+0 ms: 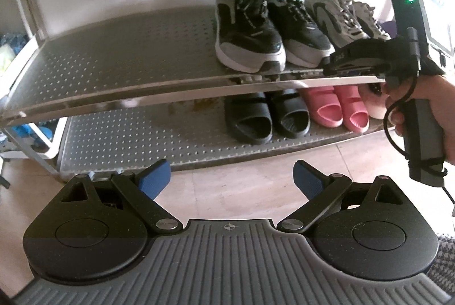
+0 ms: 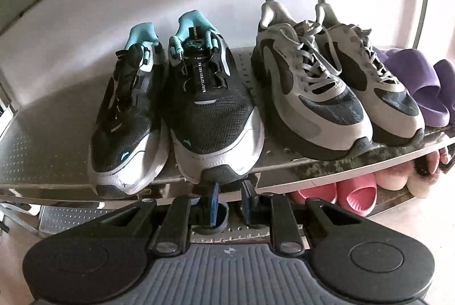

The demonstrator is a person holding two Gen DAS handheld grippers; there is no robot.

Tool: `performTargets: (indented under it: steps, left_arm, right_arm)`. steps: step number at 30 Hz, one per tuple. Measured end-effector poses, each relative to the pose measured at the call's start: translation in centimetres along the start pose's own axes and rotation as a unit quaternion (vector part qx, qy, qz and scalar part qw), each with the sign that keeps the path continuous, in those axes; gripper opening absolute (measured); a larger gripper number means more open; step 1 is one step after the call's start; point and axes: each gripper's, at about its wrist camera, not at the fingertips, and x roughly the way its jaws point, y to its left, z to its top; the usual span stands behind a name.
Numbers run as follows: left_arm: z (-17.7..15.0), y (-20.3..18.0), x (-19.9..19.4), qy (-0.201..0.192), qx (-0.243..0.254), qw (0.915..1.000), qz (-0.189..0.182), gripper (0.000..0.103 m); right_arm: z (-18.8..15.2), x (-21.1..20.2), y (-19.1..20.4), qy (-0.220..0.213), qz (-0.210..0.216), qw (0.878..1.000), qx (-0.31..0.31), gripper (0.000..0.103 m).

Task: Organize scattered shoes
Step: 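Open the right tool, release the sneakers and withdraw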

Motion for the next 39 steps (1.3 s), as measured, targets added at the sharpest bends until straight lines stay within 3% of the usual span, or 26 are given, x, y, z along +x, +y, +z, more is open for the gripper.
performTargets:
  steps: [4, 6, 8, 12, 21, 30, 39]
  left_arm:
    - [-0.1, 0.9, -0.7, -0.004, -0.010, 0.9999, 0.006, 0.096]
    - [-0.1, 1.3, -1.0, -0.007, -0.016, 0.9998, 0.009, 0.096]
    - [-0.2, 1.5, -1.2, -0.007, -0.021, 0.9997, 0.010, 0.096]
    - [-0.4, 1.8, -1.3, -0.003, -0.018, 0.9998, 0.012, 0.096]
    - [-0.6, 3.3, -1.2, 0.005, -0.029, 0.9992, 0.026, 0.096]
    - [-0.7, 3.8, -1.7, 0.001, -0.045, 0.9981, 0.042, 0.096]
    - [-0.6, 4.2, -0.8, 0.012, -0.041, 0.9980, 0.047, 0.096]
  right_arm:
    - [-0.5, -0.4, 0.7, 0.031, 0.017, 0.999, 0.015, 0.020]
    - [-1.0, -0.9, 1.8, 0.035, 0.048, 0.998, 0.009, 0.020]
    - [-1.5, -1.4, 3.4, 0.031, 0.078, 0.996, -0.005, 0.020]
    - [-1.7, -1.1, 5.6, 0.012, 0.092, 0.996, -0.012, 0.020]
    - [-1.2, 0.1, 5.7, -0.001, 0.061, 0.998, -0.001, 0.019]
    - [-0.9, -1.6, 1.7, -0.018, -0.017, 1.000, 0.001, 0.020]
    - [-0.3, 0.6, 1.5, -0.015, -0.027, 1.000, 0.004, 0.020]
